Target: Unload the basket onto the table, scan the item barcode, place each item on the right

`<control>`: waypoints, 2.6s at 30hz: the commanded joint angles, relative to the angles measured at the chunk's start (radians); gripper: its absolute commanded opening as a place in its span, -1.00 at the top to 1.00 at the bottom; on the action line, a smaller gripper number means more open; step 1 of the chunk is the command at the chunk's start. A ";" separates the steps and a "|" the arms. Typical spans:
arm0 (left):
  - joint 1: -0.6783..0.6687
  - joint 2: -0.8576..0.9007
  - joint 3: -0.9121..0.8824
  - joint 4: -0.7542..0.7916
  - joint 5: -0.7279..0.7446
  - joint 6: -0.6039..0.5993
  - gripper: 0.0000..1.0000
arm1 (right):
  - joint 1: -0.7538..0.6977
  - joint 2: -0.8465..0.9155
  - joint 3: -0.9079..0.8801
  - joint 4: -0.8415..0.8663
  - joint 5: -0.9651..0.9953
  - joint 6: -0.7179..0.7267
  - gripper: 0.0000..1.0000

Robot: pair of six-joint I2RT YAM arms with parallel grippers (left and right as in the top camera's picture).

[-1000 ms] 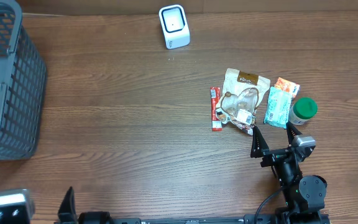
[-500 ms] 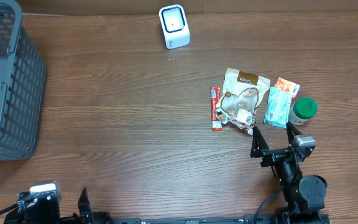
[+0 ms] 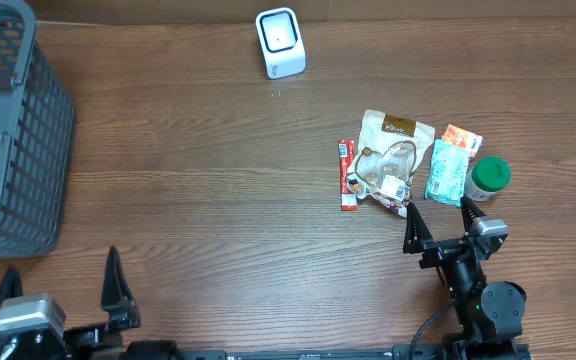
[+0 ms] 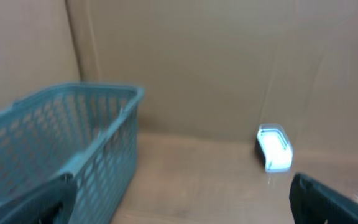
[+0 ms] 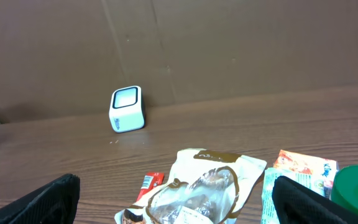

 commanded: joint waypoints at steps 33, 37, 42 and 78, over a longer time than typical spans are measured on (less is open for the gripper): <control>0.017 -0.244 -0.993 1.106 0.154 -0.001 -0.99 | -0.003 -0.010 -0.011 0.003 0.010 0.004 -1.00; 0.018 -0.244 -1.047 1.106 0.154 -0.001 -1.00 | -0.003 -0.010 -0.011 0.003 0.010 0.004 -1.00; 0.021 -0.244 -1.091 1.051 0.153 0.000 -0.99 | -0.003 -0.010 -0.011 0.003 0.010 0.004 -1.00; 0.056 -0.243 -1.091 0.788 0.158 0.131 -0.99 | -0.003 -0.010 -0.011 0.003 0.010 0.004 -1.00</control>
